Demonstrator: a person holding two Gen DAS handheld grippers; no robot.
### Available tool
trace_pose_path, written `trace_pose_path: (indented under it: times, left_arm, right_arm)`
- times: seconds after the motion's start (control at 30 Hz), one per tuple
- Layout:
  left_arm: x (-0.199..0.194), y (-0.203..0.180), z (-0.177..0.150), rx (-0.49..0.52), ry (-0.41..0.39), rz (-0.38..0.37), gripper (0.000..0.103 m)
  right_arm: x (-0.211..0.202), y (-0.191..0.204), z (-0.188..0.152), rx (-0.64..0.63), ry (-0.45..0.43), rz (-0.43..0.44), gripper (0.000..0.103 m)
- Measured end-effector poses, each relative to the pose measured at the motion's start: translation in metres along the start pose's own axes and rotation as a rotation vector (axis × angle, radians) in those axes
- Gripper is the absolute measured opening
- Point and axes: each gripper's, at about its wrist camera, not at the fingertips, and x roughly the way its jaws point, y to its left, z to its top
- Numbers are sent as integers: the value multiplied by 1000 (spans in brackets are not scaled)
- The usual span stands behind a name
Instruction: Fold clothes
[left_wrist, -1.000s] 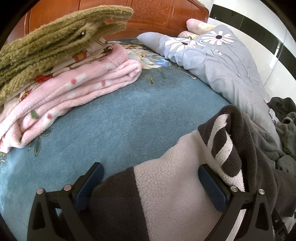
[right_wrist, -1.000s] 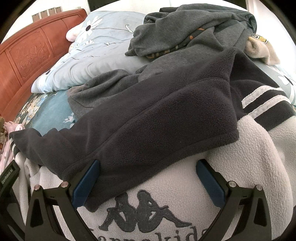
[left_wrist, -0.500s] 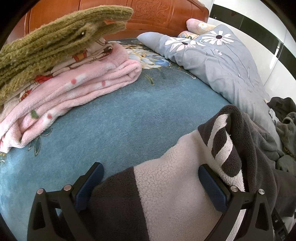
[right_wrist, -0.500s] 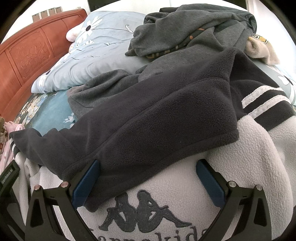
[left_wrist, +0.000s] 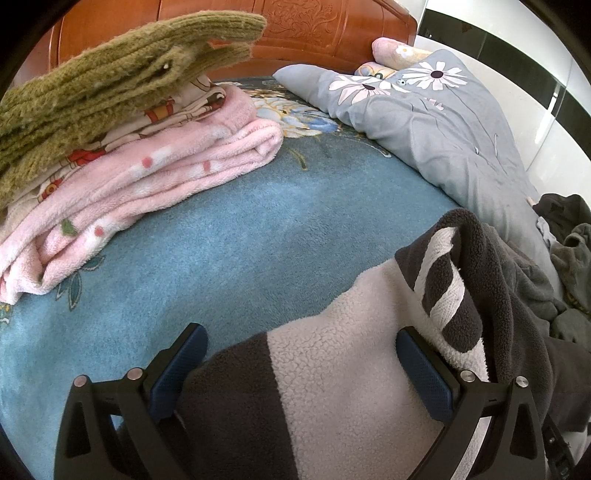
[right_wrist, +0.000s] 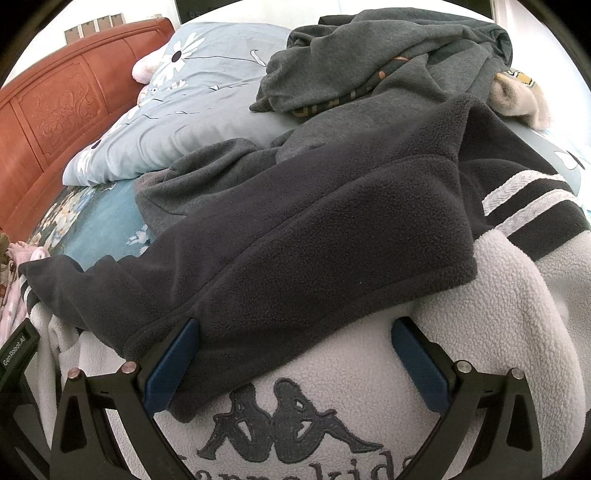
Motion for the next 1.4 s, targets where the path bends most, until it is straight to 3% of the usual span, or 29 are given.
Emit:
trace_pose_path:
  times: [0.9,1.07,1.27,1.4]
  left_arm:
    - [-1,-1,-2,-3,-5,0,103]
    - [3,-7,2,22,31,22,103]
    - [0,-2,17,29,110,-38,103]
    - [-37,0,30,58,-12,-79,103]
  right_arm:
    - [0,0,1,-1,0,1,103]
    - [3,3,2,-12,7,-17,103]
    - [3,2,2,-8,9,-13,103]
    - [3,1,6,-21,31,-1,103]
